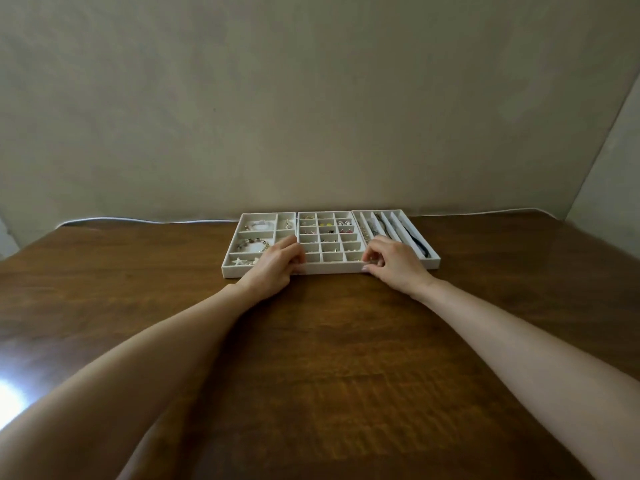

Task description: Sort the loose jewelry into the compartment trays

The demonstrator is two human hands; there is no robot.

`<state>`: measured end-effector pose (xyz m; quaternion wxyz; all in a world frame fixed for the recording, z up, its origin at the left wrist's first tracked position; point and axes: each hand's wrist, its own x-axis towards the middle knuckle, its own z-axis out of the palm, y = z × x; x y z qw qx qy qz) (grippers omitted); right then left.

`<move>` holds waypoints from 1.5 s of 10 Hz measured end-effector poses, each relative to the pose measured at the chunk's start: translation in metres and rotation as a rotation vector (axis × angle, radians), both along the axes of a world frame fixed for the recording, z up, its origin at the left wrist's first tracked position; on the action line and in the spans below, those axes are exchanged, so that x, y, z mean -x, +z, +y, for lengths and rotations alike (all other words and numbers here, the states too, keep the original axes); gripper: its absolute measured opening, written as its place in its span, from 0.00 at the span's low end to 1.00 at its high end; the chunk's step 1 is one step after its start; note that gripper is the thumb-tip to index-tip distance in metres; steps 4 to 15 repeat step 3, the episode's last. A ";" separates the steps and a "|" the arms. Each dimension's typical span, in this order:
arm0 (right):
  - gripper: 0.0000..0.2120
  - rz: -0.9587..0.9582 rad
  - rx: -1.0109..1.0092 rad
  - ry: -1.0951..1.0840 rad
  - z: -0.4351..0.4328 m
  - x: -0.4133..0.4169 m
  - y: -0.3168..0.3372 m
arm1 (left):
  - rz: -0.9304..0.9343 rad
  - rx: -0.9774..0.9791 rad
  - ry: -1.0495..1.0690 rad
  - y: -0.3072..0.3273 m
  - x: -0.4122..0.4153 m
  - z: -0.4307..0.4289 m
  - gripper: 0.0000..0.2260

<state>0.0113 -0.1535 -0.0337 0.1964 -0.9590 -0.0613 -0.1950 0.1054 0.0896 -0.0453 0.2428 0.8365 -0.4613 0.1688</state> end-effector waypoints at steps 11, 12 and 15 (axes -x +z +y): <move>0.09 -0.041 -0.116 -0.047 0.008 0.008 0.001 | -0.175 -0.026 0.082 0.007 0.008 0.004 0.08; 0.09 -0.041 -0.116 -0.047 0.008 0.008 0.001 | -0.175 -0.026 0.082 0.007 0.008 0.004 0.08; 0.09 -0.041 -0.116 -0.047 0.008 0.008 0.001 | -0.175 -0.026 0.082 0.007 0.008 0.004 0.08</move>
